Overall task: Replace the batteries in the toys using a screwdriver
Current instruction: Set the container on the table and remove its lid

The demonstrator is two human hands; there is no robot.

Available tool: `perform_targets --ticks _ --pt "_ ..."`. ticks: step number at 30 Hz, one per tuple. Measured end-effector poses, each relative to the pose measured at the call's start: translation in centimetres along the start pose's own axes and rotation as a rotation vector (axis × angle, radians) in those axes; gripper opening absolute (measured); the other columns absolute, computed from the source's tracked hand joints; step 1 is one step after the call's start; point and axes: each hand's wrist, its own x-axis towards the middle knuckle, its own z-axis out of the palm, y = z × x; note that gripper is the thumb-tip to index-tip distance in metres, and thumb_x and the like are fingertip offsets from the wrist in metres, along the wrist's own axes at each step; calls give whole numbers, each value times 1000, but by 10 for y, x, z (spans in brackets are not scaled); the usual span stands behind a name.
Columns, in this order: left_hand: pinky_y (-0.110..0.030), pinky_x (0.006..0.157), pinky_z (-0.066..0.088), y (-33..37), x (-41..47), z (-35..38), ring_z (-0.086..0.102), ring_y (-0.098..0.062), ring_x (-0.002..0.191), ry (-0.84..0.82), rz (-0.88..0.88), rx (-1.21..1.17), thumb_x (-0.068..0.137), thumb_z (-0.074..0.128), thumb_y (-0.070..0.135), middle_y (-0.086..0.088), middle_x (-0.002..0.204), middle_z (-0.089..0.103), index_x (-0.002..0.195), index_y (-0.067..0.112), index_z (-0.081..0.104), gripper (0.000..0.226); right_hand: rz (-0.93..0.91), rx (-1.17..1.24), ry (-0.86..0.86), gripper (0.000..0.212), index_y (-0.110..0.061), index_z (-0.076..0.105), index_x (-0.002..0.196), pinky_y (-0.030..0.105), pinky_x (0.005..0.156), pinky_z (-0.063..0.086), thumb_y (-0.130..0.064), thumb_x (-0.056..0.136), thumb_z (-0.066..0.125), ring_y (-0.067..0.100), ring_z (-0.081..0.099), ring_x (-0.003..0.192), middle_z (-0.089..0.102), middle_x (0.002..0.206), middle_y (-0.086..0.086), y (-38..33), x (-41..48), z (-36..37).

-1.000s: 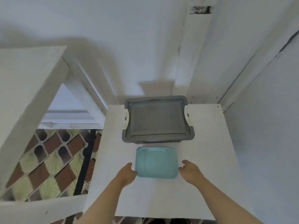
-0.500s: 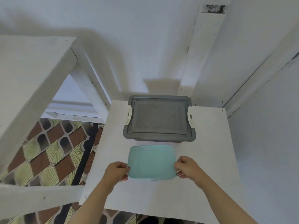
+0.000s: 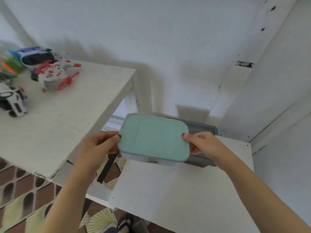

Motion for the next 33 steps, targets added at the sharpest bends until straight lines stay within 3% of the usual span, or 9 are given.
perform_targets --ticks 7,11,15,19,24,27,29,31,33 --pt "-31 74 52 48 38 -94 62 -17 73 46 212 -24 92 58 4 5 76 74 86 17 72 20 -195 41 14 38 2 69 75 16 63 56 -31 91 61 9 64 58 68 59 0 -89 2 68" --pt "-32 76 52 48 76 -147 61 -17 74 32 189 -27 94 56 4 8 72 72 87 17 71 21 -225 39 41 38 2 70 76 19 66 56 -32 91 62 7 64 57 69 63 3 -115 14 121" --pt "-32 79 53 34 110 -190 64 -18 82 12 153 -37 96 54 6 0 85 73 91 16 72 21 -201 52 56 37 1 71 77 23 70 56 -32 91 62 10 63 60 69 63 2 -126 32 172" --pt "-19 76 58 13 134 -217 70 -12 81 -37 85 -81 99 49 6 1 85 76 94 13 72 25 -147 46 76 39 4 70 82 19 63 55 -33 91 62 10 61 57 67 60 -1 -127 46 211" --pt "-20 86 55 -5 153 -235 70 -5 85 -127 54 -79 99 50 10 4 90 76 97 16 71 22 -111 21 151 44 8 70 84 17 58 52 -34 92 61 10 60 55 66 60 0 -128 59 239" --pt "-24 89 52 -13 161 -240 68 -8 93 -187 98 16 95 58 14 6 97 75 101 22 69 15 -85 0 171 43 6 70 86 18 60 52 -35 93 60 11 61 59 68 68 3 -131 60 248" --pt "-25 90 49 -17 165 -241 66 -9 97 -201 121 51 95 59 15 4 104 73 107 22 67 16 -46 -53 174 43 3 70 87 26 67 53 -39 92 59 15 62 63 69 74 5 -135 59 250" --pt "-24 91 48 -19 169 -239 65 -9 102 -202 145 45 97 56 15 4 109 71 114 20 65 20 -18 -296 236 39 -6 66 94 33 72 48 -44 90 59 19 62 78 67 88 4 -141 59 250" --pt "-23 94 47 -22 170 -235 63 -8 107 -206 171 38 98 55 16 8 113 69 119 23 62 22 -105 -505 342 37 -14 54 116 31 80 42 -37 88 61 20 55 99 58 110 1 -155 59 251"
